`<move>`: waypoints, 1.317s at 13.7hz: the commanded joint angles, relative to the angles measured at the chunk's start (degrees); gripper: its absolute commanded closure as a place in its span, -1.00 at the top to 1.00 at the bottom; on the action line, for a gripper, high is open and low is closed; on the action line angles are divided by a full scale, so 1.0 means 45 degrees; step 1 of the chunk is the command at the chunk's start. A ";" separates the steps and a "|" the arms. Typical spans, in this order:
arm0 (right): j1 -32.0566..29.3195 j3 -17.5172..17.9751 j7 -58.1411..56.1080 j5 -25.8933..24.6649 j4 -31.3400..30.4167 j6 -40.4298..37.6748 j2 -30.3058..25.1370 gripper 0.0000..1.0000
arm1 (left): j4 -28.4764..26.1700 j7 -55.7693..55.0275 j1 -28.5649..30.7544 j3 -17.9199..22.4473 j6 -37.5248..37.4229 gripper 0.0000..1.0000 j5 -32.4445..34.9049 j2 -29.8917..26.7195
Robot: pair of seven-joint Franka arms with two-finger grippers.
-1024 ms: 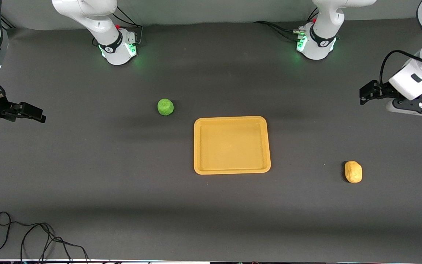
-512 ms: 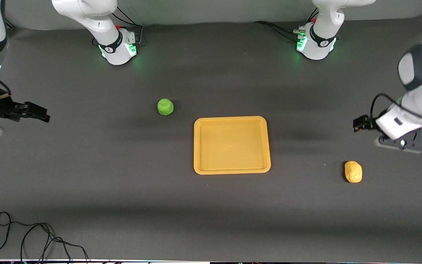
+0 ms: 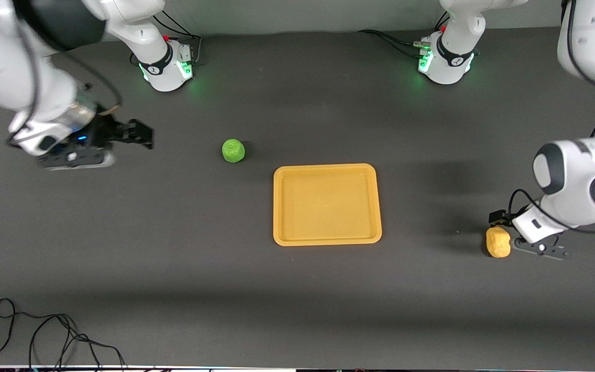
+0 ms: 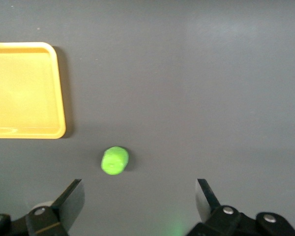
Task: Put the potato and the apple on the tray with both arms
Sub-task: 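Reach the left gripper to the potato while the right gripper approaches the apple, then grasp the yellow potato with the left gripper and carry it onto the tray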
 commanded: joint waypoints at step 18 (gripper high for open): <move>0.5292 0.0072 0.5371 0.0012 -1.0008 0.9428 -0.1590 1.00 | 0.1647 -0.7715 -0.3298 -0.2242 -0.2126 -0.23 -0.2163 0.0358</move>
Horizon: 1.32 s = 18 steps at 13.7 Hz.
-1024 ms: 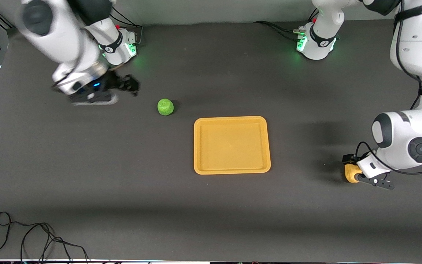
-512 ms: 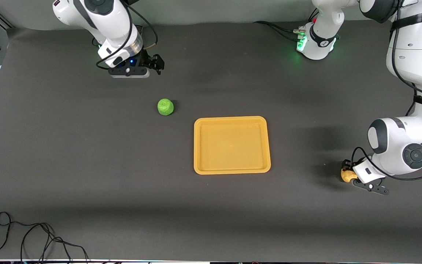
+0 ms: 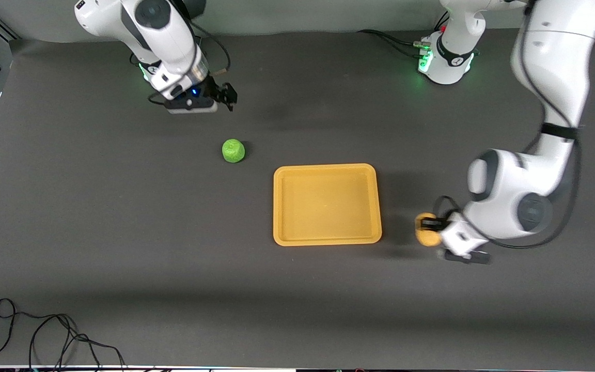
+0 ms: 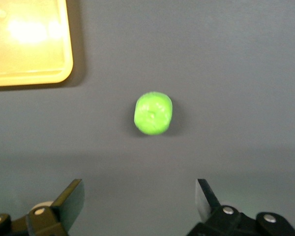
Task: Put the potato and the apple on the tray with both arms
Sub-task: 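Grasp the yellow potato with the left gripper and carry it onto the tray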
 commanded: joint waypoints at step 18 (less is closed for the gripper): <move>0.0619 -0.0849 0.2422 -0.2279 -0.0016 0.6794 0.6419 0.19 | -0.1638 -0.4809 -0.2060 0.0537 0.0370 1.00 0.0990 -0.1914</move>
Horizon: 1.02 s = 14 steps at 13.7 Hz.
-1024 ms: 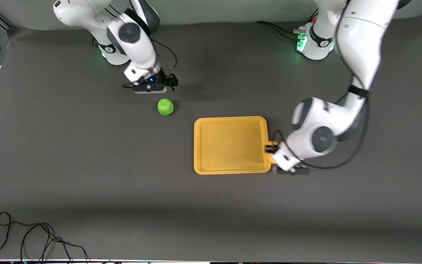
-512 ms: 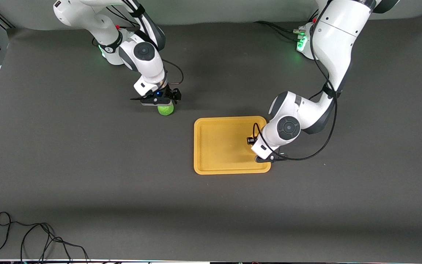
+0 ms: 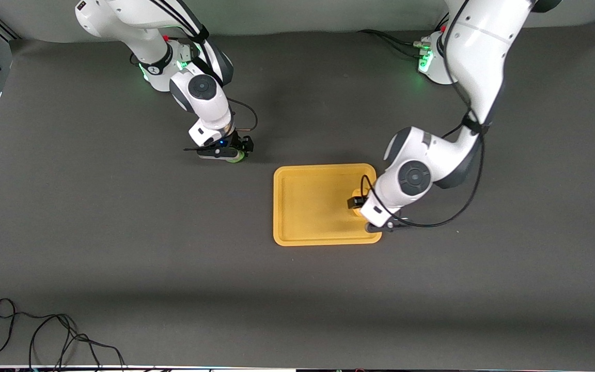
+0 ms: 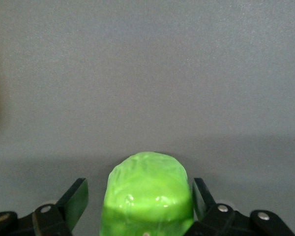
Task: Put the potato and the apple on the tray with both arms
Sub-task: 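Release the potato on the tray while the right gripper grasps the apple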
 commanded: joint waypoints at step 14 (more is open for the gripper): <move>0.0007 -0.0910 -0.1248 0.0923 0.8489 -1.2151 -0.2839 -0.14 | -0.1455 0.9215 0.5529 0.0197 -0.3756 1.00 0.1943 -0.7199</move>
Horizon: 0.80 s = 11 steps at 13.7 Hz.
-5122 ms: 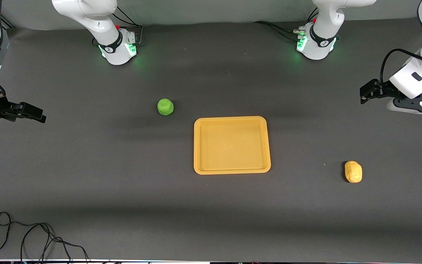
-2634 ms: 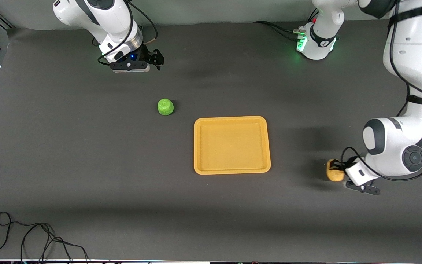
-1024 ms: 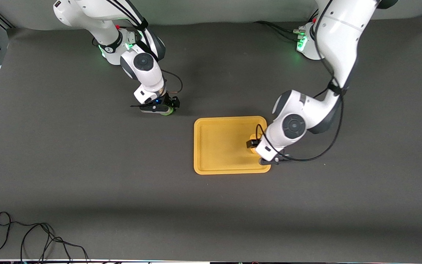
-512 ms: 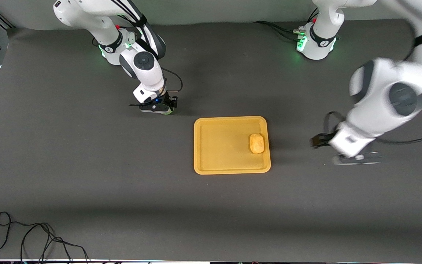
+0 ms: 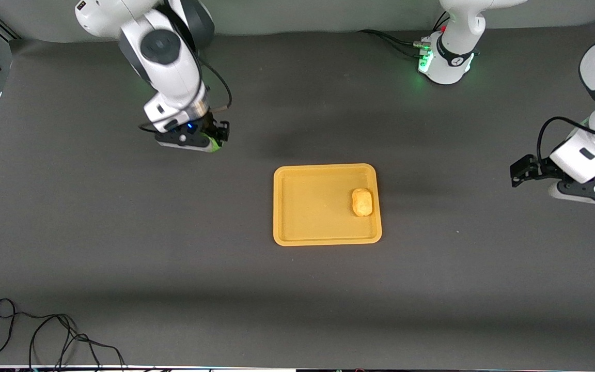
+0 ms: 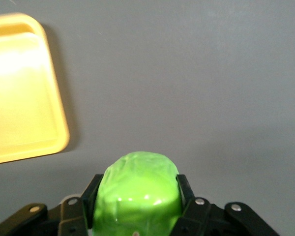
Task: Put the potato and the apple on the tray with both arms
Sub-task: 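Carry the green apple with the right gripper over the tray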
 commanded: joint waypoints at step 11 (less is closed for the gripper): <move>0.1193 0.0302 0.2541 0.0922 1.3720 -0.2068 0.9974 -0.14 | 0.0905 0.0746 0.0078 -0.0071 -0.2184 1.00 0.0042 -0.0657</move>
